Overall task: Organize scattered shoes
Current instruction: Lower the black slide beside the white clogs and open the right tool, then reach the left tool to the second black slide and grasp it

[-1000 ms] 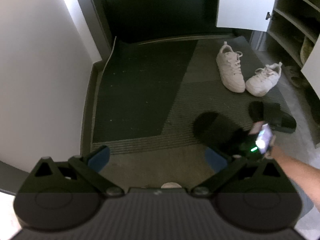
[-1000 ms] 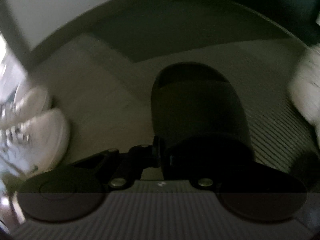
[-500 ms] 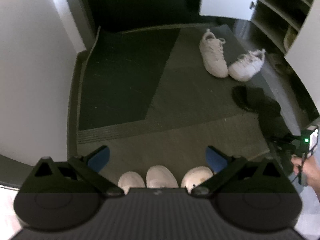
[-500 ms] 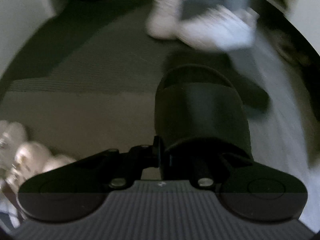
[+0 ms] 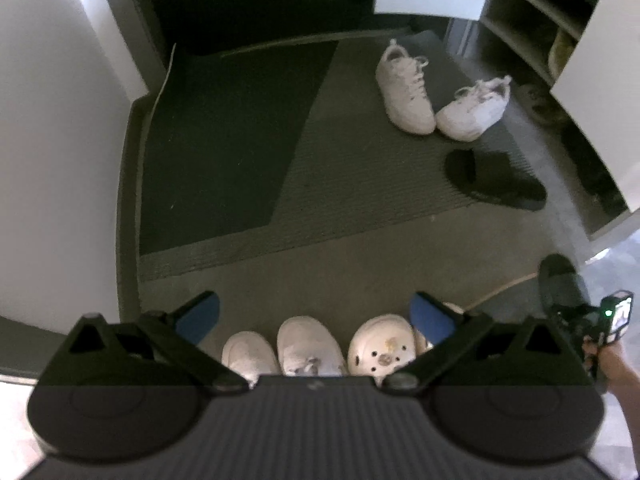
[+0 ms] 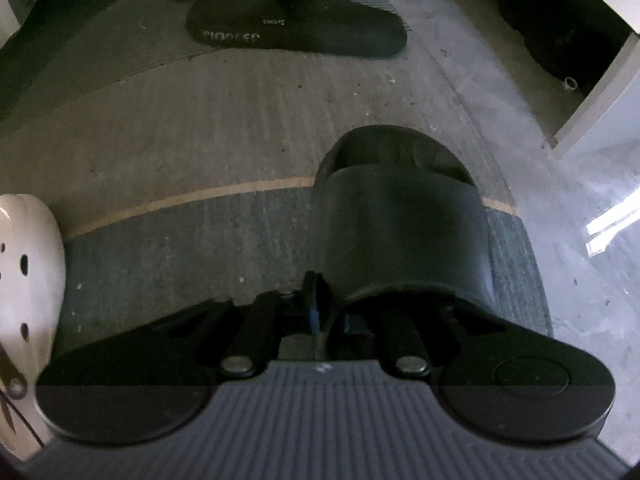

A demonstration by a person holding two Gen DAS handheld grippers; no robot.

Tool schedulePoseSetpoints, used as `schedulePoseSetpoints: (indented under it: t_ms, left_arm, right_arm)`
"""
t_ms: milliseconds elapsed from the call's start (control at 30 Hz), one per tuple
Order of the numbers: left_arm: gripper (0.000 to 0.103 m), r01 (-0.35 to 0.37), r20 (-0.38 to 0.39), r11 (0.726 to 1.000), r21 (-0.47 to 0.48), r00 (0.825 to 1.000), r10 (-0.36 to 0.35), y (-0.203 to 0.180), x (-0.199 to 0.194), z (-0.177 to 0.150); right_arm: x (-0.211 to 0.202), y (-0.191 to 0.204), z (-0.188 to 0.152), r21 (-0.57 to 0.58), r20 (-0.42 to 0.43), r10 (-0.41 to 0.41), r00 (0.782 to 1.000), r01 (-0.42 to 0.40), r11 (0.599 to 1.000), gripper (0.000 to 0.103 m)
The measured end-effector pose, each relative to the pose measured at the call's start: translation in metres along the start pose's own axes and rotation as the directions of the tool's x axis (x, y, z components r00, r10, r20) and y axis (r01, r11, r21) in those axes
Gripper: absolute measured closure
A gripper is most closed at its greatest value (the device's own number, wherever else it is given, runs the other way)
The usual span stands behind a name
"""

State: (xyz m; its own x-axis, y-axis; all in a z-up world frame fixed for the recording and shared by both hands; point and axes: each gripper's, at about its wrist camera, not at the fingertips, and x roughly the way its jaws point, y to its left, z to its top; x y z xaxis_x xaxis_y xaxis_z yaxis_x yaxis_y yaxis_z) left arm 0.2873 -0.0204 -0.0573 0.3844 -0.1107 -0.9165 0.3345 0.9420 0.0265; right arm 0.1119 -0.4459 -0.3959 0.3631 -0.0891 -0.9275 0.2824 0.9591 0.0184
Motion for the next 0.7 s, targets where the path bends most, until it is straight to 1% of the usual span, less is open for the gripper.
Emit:
schedulePoseSetpoints:
  t_ms: [33,67,100,133,167,233,267,300,333,367,433,467,600,700]
  left_arm:
    - [0.0,0.011,0.004,1.0,-0.001,1.0,-0.011,-0.001,-0.003,-0.001]
    - [0.0,0.025,0.009,1.0,-0.003,1.0,-0.025,-0.001,-0.007,-0.002]
    - [0.0,0.034,0.009,0.999,-0.004,0.999,-0.034,-0.002,-0.008,-0.002]
    - [0.0,0.045,0.006,0.999,0.0,0.999,-0.045,-0.003,-0.01,-0.002]
    - [0.0,0.057,0.002,0.998,0.005,0.998,-0.057,-0.005,-0.011,-0.002]
    - [0.0,0.073,-0.003,0.997,0.012,0.997,-0.073,-0.007,-0.014,-0.003]
    - [0.0,0.078,-0.007,0.997,0.013,0.997,-0.078,-0.008,-0.015,-0.004]
    - [0.0,0.086,-0.007,0.996,0.015,0.996,-0.086,-0.01,-0.018,-0.005]
    - [0.0,0.094,-0.007,0.995,0.017,0.996,-0.094,-0.011,-0.02,-0.007]
    - [0.0,0.103,-0.006,0.995,0.019,0.995,-0.103,-0.012,-0.022,-0.008]
    - [0.0,0.115,0.001,0.993,0.022,0.993,-0.115,-0.016,-0.027,-0.009]
    - [0.0,0.122,0.006,0.992,0.022,0.992,-0.122,-0.017,-0.03,-0.01]
    - [0.0,0.146,0.038,0.989,0.03,0.988,-0.148,-0.027,-0.044,-0.014]
    - [0.0,0.158,0.068,0.987,0.043,0.985,-0.16,-0.036,-0.054,-0.017]
  right_arm:
    - [0.003,-0.001,0.005,0.011,-0.032,0.024,0.999,-0.023,1.0,0.059]
    - [0.005,-0.001,0.009,0.023,-0.063,0.047,0.997,-0.046,0.999,0.023]
    - [0.001,-0.001,0.008,0.019,-0.08,0.043,0.996,-0.042,0.999,0.008]
    - [-0.004,0.0,0.006,0.012,-0.09,0.033,0.995,-0.032,0.999,0.0]
    - [-0.018,0.006,0.004,-0.016,-0.097,-0.02,0.995,0.018,1.0,0.0]
    - [-0.03,0.009,0.003,-0.012,-0.101,-0.033,0.994,0.032,0.999,0.0]
    - [-0.042,0.011,0.002,0.011,-0.106,-0.029,0.994,0.031,0.999,0.0]
    - [-0.066,0.015,0.004,0.067,-0.099,-0.016,0.995,0.022,0.998,0.0]
    - [-0.083,0.019,0.006,0.102,-0.084,-0.006,0.996,0.014,0.995,0.0]
    - [-0.086,0.02,0.007,0.111,-0.079,-0.001,0.997,0.01,0.994,0.0]
    - [-0.121,0.031,0.013,0.154,-0.049,0.04,0.998,-0.032,0.988,0.0]
    - [-0.16,0.046,0.022,0.157,-0.011,0.062,0.998,-0.06,0.986,0.0]
    - [-0.24,0.078,0.038,0.175,0.094,0.071,0.993,-0.087,0.981,0.0]
    - [-0.289,0.098,0.043,0.235,0.161,0.098,0.982,-0.135,0.963,0.0]
